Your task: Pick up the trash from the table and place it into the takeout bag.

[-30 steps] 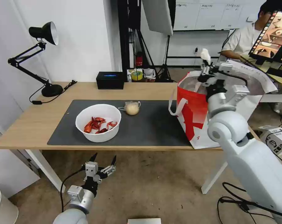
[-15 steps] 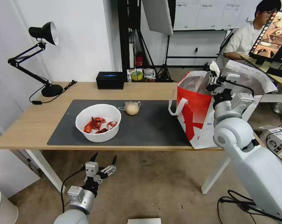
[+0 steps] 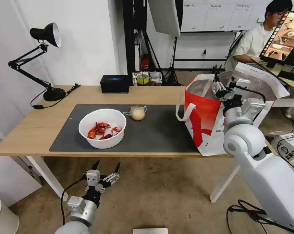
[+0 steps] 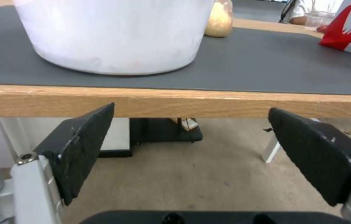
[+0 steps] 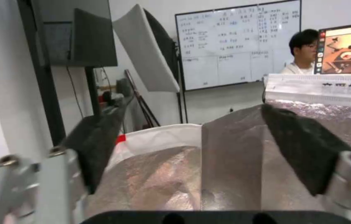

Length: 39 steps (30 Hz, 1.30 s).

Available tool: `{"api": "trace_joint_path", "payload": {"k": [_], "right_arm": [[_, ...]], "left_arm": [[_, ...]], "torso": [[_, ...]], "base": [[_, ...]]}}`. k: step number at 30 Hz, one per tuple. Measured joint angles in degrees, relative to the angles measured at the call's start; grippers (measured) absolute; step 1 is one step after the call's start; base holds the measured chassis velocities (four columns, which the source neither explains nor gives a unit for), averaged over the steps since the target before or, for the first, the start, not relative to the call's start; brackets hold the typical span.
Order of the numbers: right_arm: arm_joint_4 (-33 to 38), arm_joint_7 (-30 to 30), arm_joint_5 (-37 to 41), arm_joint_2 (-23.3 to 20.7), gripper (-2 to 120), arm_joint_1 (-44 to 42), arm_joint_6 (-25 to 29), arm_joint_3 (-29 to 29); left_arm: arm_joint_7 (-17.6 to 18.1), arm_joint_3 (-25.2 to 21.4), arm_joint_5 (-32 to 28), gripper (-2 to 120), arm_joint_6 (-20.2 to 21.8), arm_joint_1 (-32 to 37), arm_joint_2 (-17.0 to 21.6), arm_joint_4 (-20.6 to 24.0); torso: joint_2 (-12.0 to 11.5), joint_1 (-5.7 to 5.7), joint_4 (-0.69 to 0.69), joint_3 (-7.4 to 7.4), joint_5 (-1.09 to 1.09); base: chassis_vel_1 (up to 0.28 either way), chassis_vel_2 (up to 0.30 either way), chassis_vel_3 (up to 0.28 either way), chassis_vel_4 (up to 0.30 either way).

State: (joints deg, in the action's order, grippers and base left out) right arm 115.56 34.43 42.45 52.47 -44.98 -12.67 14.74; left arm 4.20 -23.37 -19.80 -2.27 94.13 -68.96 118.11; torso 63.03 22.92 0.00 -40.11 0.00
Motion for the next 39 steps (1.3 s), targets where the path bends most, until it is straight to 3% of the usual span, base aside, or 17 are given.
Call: {"api": "trace_joint_path", "payload": {"k": [4, 17, 27, 39], "right_arm": [[1.5, -1.7, 1.2, -0.6, 98, -0.4, 0.0, 0.2], [7.2, -15.7, 4.8, -2.2, 100, -3.6, 1.3, 0.1], [11.8, -24.4, -0.2, -3.7, 100, -12.2, 3.4, -0.1], [11.5, -26.6, -8.6, -2.3, 100, -24.1, 6.9, -1.2]], "left_arm": [[0.0, 0.2, 0.0, 100, 0.0, -0.2, 0.0, 0.0], [1.4, 0.7, -0.1, 100, 0.0, -1.3, 0.4, -0.4], [1.4, 0.4, -0.2, 100, -0.3, -1.7, 0.6, -1.0], [1.4, -0.1, -0.2, 100, -0.7, -1.4, 0.5, -1.0]], "torso": [[0.0, 0.0, 0.0, 0.0, 0.0], [0.0, 0.0, 0.0, 0.0, 0.0], [0.0, 0.0, 0.0, 0.01, -0.01], [0.0, 0.0, 0.0, 0.01, 0.0]], "base": [[0.0, 0.0, 0.0, 0.0], [0.0, 0.0, 0.0, 0.0], [0.0, 0.0, 0.0, 0.0], [0.0, 0.0, 0.0, 0.0]]}}
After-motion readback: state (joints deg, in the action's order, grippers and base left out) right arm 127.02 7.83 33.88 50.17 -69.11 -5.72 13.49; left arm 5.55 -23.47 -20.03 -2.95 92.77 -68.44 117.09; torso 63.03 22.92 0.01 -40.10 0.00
